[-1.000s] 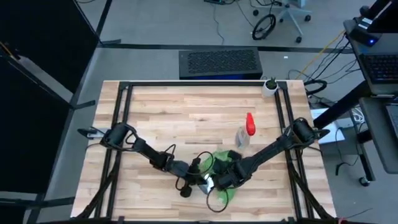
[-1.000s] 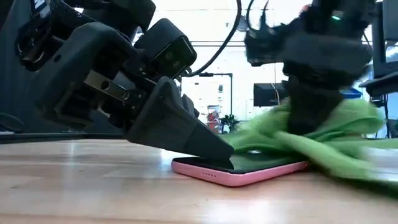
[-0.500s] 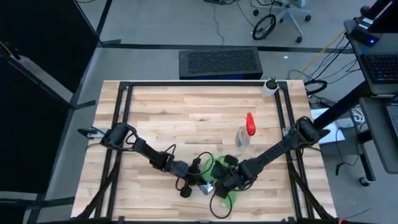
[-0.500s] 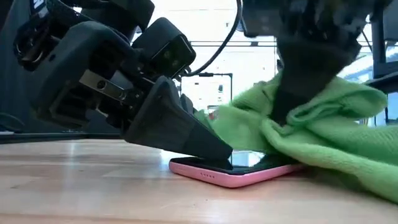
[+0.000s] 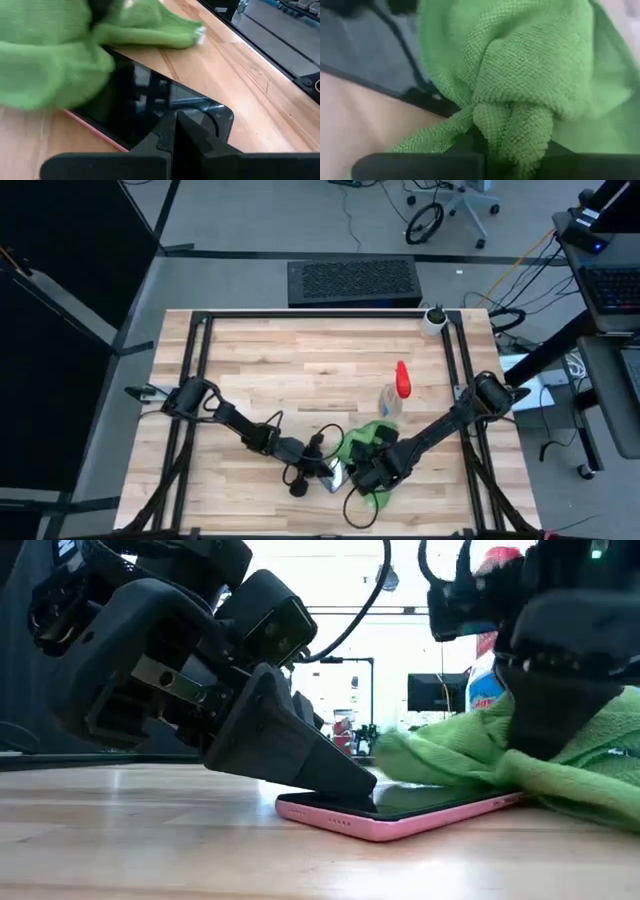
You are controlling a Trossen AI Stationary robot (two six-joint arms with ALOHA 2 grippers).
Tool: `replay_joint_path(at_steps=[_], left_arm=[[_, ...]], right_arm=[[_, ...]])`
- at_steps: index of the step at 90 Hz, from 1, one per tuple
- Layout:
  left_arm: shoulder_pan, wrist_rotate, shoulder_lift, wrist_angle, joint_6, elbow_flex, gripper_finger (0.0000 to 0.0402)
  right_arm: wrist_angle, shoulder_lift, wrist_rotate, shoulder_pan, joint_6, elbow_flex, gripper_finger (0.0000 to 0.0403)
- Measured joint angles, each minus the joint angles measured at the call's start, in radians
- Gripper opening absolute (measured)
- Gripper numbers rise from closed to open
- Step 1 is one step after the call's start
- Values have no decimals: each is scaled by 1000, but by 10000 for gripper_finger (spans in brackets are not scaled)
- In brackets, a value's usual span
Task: Apply microfiber cloth
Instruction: Wipe the front of the cellphone with the green microfiber cloth
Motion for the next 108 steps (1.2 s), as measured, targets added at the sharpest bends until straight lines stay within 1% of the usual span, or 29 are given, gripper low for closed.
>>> replay_joint_path(at_steps=[3,8,16,28,36,48,57,63,69,81,108], left_arm=[[0,0,0,0,0,0,0],[0,0,0,0,0,0,0],[0,1,0,1,1,0,0],[0,0,0,1,1,0,0],[0,0,0,1,0,0,0],[0,0,0,1,0,0,0],[0,0,0,1,0,0,0],[0,-1,0,1,0,0,0],[1,-4,0,1,1,0,0],[2,-7,0,2,1,0,0],[1,-6,0,5,1,0,0]], right_arm=[[-13,-2,9,0,1,-2,25],[26,-22,2,0,3,0,25],[94,-37,47,4,-2,21,25],[318,-31,118,6,-96,29,25],[397,-2,118,-13,-147,31,25],[357,39,88,-48,-160,35,25],[286,60,64,-69,-161,41,25],[203,63,73,-78,-157,40,25],[169,62,82,-82,-140,41,25],[86,30,77,-84,-103,33,25],[105,-87,57,-52,-46,27,25]])
